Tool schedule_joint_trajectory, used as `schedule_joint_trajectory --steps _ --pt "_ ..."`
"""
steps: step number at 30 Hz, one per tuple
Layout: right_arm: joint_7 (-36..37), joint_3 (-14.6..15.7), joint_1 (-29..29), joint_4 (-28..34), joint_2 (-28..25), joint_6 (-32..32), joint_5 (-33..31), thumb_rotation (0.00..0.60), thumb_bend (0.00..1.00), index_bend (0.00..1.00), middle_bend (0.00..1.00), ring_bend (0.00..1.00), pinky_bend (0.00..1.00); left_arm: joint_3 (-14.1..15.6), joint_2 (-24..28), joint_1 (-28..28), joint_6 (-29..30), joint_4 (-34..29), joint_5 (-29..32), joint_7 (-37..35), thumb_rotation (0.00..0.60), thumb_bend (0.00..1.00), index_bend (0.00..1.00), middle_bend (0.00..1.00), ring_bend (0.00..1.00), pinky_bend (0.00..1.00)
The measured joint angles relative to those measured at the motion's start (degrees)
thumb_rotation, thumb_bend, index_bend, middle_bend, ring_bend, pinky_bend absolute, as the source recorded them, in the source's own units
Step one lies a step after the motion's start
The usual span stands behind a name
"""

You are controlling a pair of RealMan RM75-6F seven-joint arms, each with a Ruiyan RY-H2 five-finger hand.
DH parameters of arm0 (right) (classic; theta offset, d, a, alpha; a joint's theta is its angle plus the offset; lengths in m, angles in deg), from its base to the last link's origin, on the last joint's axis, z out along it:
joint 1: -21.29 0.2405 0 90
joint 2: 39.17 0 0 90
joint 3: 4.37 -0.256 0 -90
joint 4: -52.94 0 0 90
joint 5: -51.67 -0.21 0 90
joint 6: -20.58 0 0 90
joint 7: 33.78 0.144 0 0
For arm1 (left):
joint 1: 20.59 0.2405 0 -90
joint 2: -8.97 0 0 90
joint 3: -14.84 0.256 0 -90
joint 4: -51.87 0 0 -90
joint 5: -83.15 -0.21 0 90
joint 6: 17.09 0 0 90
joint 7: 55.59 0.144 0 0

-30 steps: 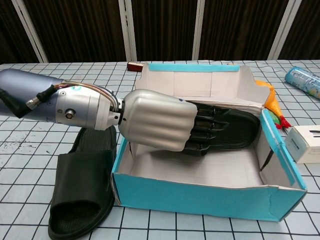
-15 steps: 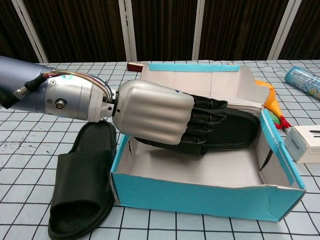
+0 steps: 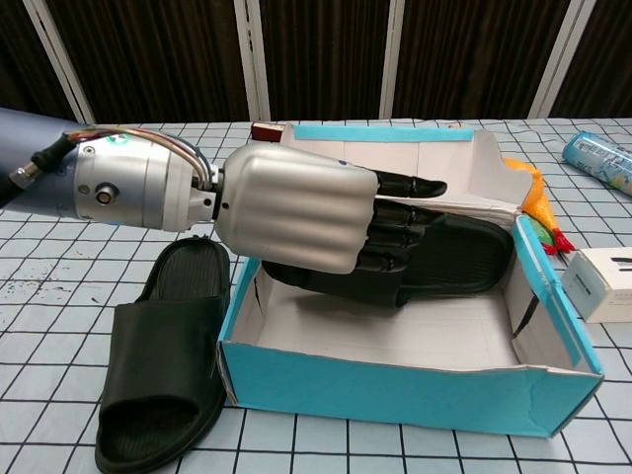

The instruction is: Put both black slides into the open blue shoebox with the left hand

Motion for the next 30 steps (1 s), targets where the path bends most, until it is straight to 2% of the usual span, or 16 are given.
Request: schedule_joint_trajectory --steps 5,8,19,30 --pt "3.18 -0.7 0.13 -7.34 3.96 4.17 2.88 0.6 0.23 0.13 0.21 0.26 0.2 -0.35 -0.53 0.24 0.21 -0.02 0.36 -0.57 0.6 0.0 0.12 0.1 0.0 0.02" --pt "4.48 -1.21 0.16 -9.5 5.46 4.84 2.96 0.6 0.23 0.13 0.21 0.26 0.2 -0.47 -0.7 0.27 0.35 0.03 0.38 -0.83 0.6 0.0 0.12 0.1 0.0 0.02" --pt "3.08 -1.61 -0.11 -7.37 4.67 3.46 0.62 0.6 0.23 0.13 0.21 0.26 0.2 -1.7 -0.46 1.62 3.34 -2.06 2.23 -3.98 0.6 0.0 0.12 0.1 0.0 0.02" --pt "2.37 -1.79 -0.15 -6.38 4.24 2.79 -0.3 0.6 0.23 0.13 0.21 0.26 0.2 -2.74 4.97 5.56 6.77 -10.33 6.31 -6.86 0.6 0.0 0.12 0.13 0.0 0.02"
